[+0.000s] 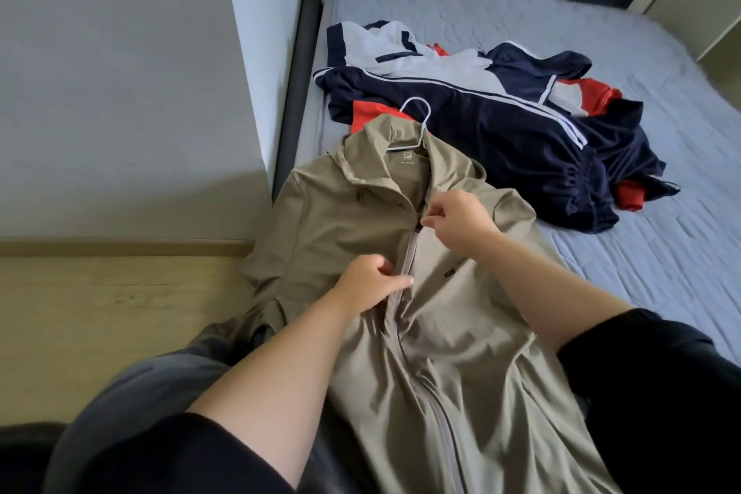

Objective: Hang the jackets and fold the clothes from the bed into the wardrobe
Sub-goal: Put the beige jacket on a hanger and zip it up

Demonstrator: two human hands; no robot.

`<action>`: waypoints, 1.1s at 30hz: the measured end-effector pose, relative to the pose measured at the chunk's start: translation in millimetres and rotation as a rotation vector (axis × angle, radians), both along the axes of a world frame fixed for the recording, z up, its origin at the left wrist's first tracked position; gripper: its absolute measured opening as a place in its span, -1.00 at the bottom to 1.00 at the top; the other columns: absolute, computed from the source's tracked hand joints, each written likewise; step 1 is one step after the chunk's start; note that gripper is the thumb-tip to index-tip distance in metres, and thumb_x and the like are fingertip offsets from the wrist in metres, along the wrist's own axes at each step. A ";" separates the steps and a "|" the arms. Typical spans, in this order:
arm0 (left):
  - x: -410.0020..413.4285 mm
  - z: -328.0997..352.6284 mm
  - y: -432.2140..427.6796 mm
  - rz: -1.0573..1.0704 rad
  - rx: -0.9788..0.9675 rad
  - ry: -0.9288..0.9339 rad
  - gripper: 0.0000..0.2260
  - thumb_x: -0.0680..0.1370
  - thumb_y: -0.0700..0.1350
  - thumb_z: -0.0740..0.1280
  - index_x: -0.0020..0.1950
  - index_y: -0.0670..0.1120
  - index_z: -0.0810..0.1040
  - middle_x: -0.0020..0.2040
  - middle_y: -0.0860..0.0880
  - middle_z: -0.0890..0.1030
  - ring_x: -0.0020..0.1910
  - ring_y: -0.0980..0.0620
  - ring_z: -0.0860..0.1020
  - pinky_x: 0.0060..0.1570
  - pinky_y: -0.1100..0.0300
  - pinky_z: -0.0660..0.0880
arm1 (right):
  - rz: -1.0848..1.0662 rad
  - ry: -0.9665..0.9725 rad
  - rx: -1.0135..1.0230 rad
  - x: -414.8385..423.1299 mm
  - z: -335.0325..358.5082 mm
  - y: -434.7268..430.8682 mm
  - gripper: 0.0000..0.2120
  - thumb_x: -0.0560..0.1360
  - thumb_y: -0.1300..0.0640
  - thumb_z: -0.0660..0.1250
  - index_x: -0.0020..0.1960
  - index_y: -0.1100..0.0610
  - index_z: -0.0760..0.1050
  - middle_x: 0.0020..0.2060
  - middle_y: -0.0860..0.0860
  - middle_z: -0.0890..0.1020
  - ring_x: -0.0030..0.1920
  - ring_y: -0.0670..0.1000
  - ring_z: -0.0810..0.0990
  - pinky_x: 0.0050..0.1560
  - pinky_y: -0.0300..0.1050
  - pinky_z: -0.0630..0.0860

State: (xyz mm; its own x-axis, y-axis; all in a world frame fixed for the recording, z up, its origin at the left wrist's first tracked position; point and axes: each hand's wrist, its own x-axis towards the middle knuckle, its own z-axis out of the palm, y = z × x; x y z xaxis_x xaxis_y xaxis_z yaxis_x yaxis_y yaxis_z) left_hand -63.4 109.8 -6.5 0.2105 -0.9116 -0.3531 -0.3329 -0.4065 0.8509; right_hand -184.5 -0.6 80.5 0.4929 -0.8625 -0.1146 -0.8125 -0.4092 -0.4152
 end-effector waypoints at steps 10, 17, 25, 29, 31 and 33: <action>5.0 1.9 -6.8 -0.122 -0.064 -0.301 -0.61 0.49 -0.11 0.37 -0.44 -0.09 0.23 -0.47 -0.03 0.29 -0.35 -0.05 0.30 -0.33 0.12 0.16 | -0.065 0.020 -0.172 -4.2 -3.0 0.0 -0.85 0.48 0.17 0.35 -0.24 0.20 0.56 -0.35 -0.01 0.52 -0.21 0.06 0.49 -0.21 -0.11 0.33; 10.3 2.0 -2.0 0.017 -0.051 -0.378 -0.63 0.42 -0.02 0.40 -0.39 -0.10 0.25 -0.42 -0.04 0.38 -0.31 -0.10 0.39 -0.31 0.07 0.33 | -0.084 -0.153 -0.126 7.6 10.6 -5.8 -0.79 0.49 0.21 0.34 -0.32 0.14 0.48 -0.43 -0.10 0.47 -0.35 -0.07 0.44 -0.37 -0.18 0.28; 13.2 25.4 -21.5 0.126 -0.250 -0.286 -0.58 0.50 -0.08 0.36 -0.43 -0.09 0.19 -0.48 0.02 0.30 -0.37 -0.05 0.30 -0.36 0.11 0.07 | -0.002 -0.156 -0.138 7.7 13.5 3.8 -0.78 0.48 0.23 0.37 -0.33 0.16 0.47 -0.46 -0.09 0.44 -0.40 -0.11 0.39 -0.40 -0.22 0.25; 14.4 18.5 -14.2 0.047 -0.186 -0.356 -0.55 0.51 -0.10 0.35 -0.41 -0.08 0.11 -0.46 0.00 0.24 -0.38 -0.04 0.23 -0.34 0.06 0.02 | -0.091 -0.186 -0.192 14.6 18.9 -7.7 -0.88 0.48 0.23 0.35 -0.22 0.25 0.57 -0.39 -0.03 0.50 -0.27 0.01 0.45 -0.30 -0.14 0.27; 16.9 14.8 -11.6 0.038 -0.163 -0.348 -0.55 0.52 -0.11 0.34 -0.40 -0.08 0.11 -0.46 0.00 0.23 -0.38 -0.04 0.23 -0.34 0.05 0.02 | -0.115 -0.192 -0.202 20.3 20.2 -13.5 -0.88 0.47 0.22 0.36 -0.22 0.24 0.58 -0.37 -0.02 0.51 -0.25 0.02 0.46 -0.28 -0.14 0.29; 20.6 11.5 -9.4 0.040 -0.143 -0.340 -0.55 0.53 -0.11 0.34 -0.39 -0.08 0.10 -0.45 -0.02 0.21 -0.37 -0.05 0.24 -0.34 0.06 0.04 | -0.103 -0.180 -0.203 26.0 15.9 -14.6 -0.87 0.47 0.21 0.36 -0.22 0.24 0.58 -0.35 0.01 0.54 -0.26 0.02 0.46 -0.29 -0.13 0.33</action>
